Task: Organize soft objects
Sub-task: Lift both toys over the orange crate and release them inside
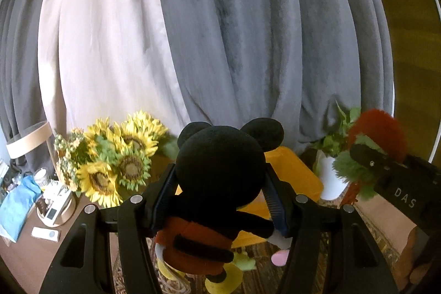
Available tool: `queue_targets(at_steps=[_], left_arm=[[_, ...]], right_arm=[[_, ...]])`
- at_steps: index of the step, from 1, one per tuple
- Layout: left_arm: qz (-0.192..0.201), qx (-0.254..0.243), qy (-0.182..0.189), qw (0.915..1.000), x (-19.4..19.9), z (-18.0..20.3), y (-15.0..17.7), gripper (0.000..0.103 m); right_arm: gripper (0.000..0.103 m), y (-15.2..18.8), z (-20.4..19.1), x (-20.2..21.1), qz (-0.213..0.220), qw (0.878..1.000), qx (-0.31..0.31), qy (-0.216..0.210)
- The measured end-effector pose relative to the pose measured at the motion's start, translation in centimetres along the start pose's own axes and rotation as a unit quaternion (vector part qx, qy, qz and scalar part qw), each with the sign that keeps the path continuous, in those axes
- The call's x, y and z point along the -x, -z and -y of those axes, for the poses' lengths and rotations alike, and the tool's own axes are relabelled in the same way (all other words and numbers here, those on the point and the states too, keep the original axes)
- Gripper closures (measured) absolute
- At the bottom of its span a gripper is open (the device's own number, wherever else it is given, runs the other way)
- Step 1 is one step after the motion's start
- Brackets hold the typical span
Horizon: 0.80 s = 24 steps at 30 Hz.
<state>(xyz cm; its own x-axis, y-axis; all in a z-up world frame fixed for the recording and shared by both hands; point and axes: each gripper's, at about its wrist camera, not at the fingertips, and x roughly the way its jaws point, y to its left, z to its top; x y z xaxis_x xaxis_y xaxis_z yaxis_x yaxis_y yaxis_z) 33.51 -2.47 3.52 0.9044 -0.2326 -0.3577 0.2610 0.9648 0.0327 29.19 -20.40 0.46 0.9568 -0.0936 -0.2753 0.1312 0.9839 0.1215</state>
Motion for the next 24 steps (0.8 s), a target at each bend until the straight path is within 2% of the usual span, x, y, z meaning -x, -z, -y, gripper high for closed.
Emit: queue_targets(at_steps=[14,24], left_arm=[[0.006,0.005,0.012,0.9999,-4.7,-1.8,-2.8,0.043],[-0.001,-0.003,0.019,0.9998,-9.8,-1.9,-4.6,0.043]], right_arm=[[0.056,-3.0,-1.8,-5.0,0.004,1.000,0.019,-0.020],[0.056,-4.3,-1.7,-10.7,-0.021,0.999,0.025,-0.020]])
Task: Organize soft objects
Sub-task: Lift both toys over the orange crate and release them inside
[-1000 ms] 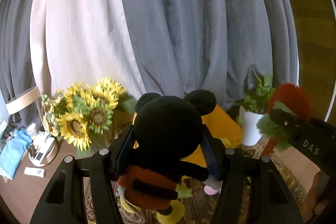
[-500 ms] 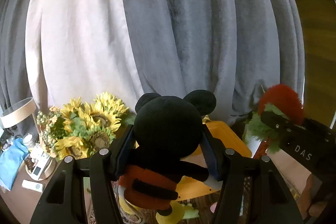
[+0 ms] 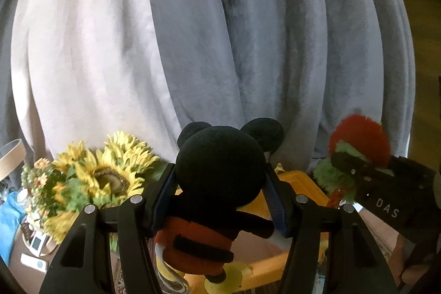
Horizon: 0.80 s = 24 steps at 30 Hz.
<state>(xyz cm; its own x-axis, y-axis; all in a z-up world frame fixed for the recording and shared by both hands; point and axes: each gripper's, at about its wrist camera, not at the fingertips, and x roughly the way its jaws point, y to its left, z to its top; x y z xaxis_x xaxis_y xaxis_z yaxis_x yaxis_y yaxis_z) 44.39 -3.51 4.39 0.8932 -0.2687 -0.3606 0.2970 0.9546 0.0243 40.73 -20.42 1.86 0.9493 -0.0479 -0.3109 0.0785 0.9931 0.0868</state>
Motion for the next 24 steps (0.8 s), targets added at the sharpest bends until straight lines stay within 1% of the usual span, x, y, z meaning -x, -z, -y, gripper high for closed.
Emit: queue_targets(at_steps=[4,7,12,14,17,20,24], left_arm=[[-0.003,-0.001,-0.001,1.0000,-2.2,0.0,-0.4,0.043],[-0.012,-0.004,0.006,0.9999,-4.2,0.0,-0.3,0.043],[-0.042,-0.009,0.019,0.9989,-7.4,-0.2,0.7,0.043],[-0.055,-0.011,0.027,0.9981,-8.7,-0.2,1.4,0.043],[-0.075,-0.017,0.030,0.9966,-10.2,-0.1,2.4,0.043],[-0.096,-0.022,0.040,0.9943,-11.6,0.1,3.5,0.043],[-0.125,-0.034,0.048,0.9904,-13.0,0.5,4.9,0.043]], right_arm=[[0.056,-0.5,0.4,-2.4,-0.015,1.000,-0.002,0.007],[0.056,-0.7,0.6,-4.0,-0.027,1.000,-0.002,0.008],[0.056,-0.4,0.7,-7.2,-0.058,0.998,0.010,0.010],[0.056,0.1,0.7,-8.3,-0.074,0.997,0.016,0.005],[0.056,1.0,0.8,-9.9,-0.099,0.995,0.019,0.000],[0.056,2.2,1.0,-11.6,-0.132,0.991,0.018,-0.009],[0.056,3.6,1.0,-13.3,-0.168,0.986,0.023,-0.008]])
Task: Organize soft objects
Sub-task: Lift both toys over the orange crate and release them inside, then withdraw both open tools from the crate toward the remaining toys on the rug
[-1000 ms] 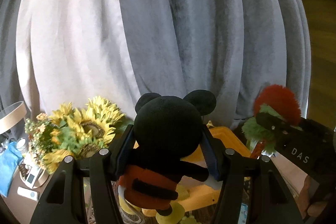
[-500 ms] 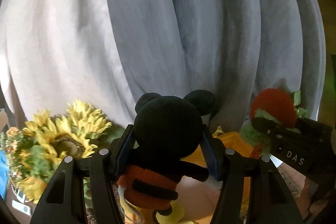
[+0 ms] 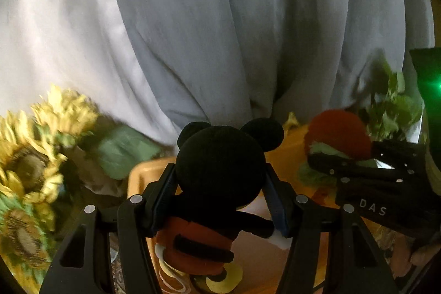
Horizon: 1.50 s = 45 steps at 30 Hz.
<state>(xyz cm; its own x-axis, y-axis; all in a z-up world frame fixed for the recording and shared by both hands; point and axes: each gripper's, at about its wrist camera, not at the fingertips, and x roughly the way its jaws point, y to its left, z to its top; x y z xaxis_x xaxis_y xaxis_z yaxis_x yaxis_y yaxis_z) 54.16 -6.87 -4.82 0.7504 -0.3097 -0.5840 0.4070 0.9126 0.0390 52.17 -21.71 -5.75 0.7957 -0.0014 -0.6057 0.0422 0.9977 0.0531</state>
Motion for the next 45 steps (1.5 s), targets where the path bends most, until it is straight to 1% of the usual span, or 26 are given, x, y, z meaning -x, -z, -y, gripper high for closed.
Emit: queue_targets(at_steps=[6,11,15,16,17,19,21,22,23,24,25,26,29,35,37,45], left_arm=[[-0.040,-0.006,0.006,0.9992,-1.9,0.4,1.4,0.043],[-0.069,-0.013,0.002,0.9975,-2.8,0.4,2.0,0.041],[-0.081,-0.018,-0.004,0.9966,-3.3,0.8,2.4,0.040],[-0.081,-0.019,-0.005,0.9965,-3.3,0.8,2.4,0.037],[-0.080,-0.020,-0.011,0.9966,-3.3,0.9,2.3,0.030],[-0.073,-0.021,-0.018,0.9969,-3.0,1.0,2.1,0.021],[-0.065,-0.026,-0.022,0.9973,-2.8,1.1,2.0,0.016],[-0.063,-0.026,-0.023,0.9974,-2.6,1.2,2.0,0.014],[-0.061,-0.025,-0.023,0.9975,-2.5,1.2,1.9,0.014],[-0.060,-0.023,-0.021,0.9977,-2.3,1.1,1.8,0.013],[-0.058,-0.018,-0.017,0.9980,-2.0,1.1,1.6,0.013],[-0.056,-0.015,-0.015,0.9982,-1.8,1.1,1.5,0.012],[-0.046,-0.005,-0.010,0.9989,-0.7,1.0,1.3,0.011],[-0.011,0.013,-0.009,0.9998,2.7,0.9,0.1,0.008],[0.007,0.013,-0.011,0.9998,4.1,1.1,-0.1,0.007],[0.047,0.013,-0.026,0.9985,8.5,2.0,-0.1,0.005]], right_arm=[[0.056,0.8,-0.4,-1.7,-0.038,0.999,0.024,0.001],[0.055,1.0,-0.6,-3.0,-0.063,0.997,0.034,-0.008],[0.044,1.1,-0.8,-3.8,-0.083,0.996,0.041,-0.010],[0.042,1.1,-0.8,-3.9,-0.085,0.996,0.040,-0.010],[0.041,1.2,-0.7,-4.0,-0.087,0.995,0.038,-0.008],[0.040,1.2,-0.3,-4.1,-0.091,0.995,0.030,-0.003],[0.040,1.2,0.2,-4.0,-0.090,0.996,0.021,-0.005],[0.039,1.1,0.3,-3.8,-0.088,0.996,0.016,-0.006],[0.039,1.0,0.5,-3.5,-0.083,0.996,0.012,-0.007],[0.036,0.9,0.6,-3.1,-0.078,0.997,0.009,-0.008],[0.030,0.7,0.7,-2.8,-0.073,0.997,0.006,-0.009],[0.027,0.6,0.8,-2.5,-0.066,0.998,0.002,-0.012],[0.027,0.1,0.9,-1.2,-0.045,0.998,-0.011,-0.029],[0.026,-0.7,1.1,2.2,-0.001,0.999,-0.030,-0.034],[0.026,-0.7,1.0,3.5,0.017,0.999,-0.032,-0.028],[0.026,-0.2,1.0,9.1,0.086,0.996,-0.030,0.024]])
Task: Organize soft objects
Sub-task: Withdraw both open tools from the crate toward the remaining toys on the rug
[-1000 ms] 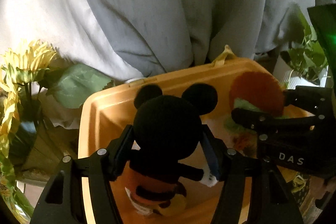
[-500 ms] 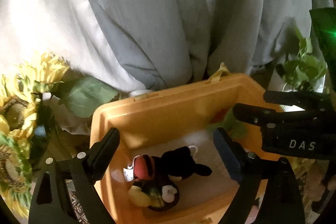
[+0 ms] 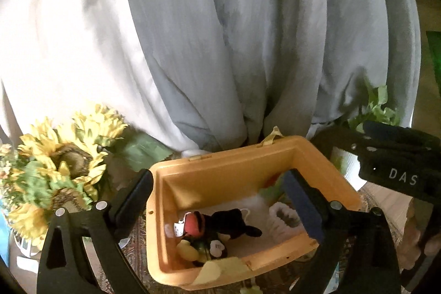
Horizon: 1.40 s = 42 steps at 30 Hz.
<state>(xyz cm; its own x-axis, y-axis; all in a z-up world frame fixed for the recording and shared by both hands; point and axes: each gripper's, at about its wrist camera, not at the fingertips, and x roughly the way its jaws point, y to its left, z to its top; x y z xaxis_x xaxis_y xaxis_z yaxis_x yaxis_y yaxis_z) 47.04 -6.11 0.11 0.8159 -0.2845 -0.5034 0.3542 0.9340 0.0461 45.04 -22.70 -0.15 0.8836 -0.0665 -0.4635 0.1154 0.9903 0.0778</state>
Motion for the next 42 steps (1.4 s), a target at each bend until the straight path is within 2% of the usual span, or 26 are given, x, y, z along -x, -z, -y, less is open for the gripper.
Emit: queue_targets(at_steps=[5,11,20,31,37,42], left_arm=[[0.032,-0.012,-0.029,0.9990,2.9,0.4,0.5,0.003],[0.065,-0.017,-0.049,0.9965,5.9,0.8,1.5,0.001],[0.079,0.007,-0.054,0.9954,8.4,1.0,3.6,0.000],[0.074,-0.004,-0.072,0.9946,9.6,2.8,7.2,0.000],[0.041,-0.005,-0.067,0.9969,8.8,3.4,9.4,0.000],[0.020,-0.012,-0.064,0.9977,8.0,3.4,11.1,0.000]], right_arm=[[0.026,0.8,0.5,3.1,0.034,0.999,-0.011,0.032],[0.026,1.9,0.4,5.9,0.053,0.997,-0.024,0.042],[0.026,4.6,0.6,8.9,0.064,0.995,-0.047,0.054],[0.026,8.6,2.7,9.5,0.032,0.994,-0.088,0.059],[0.026,10.9,3.6,9.0,0.001,0.992,-0.104,0.064],[0.026,12.9,4.0,7.8,-0.032,0.991,-0.117,0.051]])
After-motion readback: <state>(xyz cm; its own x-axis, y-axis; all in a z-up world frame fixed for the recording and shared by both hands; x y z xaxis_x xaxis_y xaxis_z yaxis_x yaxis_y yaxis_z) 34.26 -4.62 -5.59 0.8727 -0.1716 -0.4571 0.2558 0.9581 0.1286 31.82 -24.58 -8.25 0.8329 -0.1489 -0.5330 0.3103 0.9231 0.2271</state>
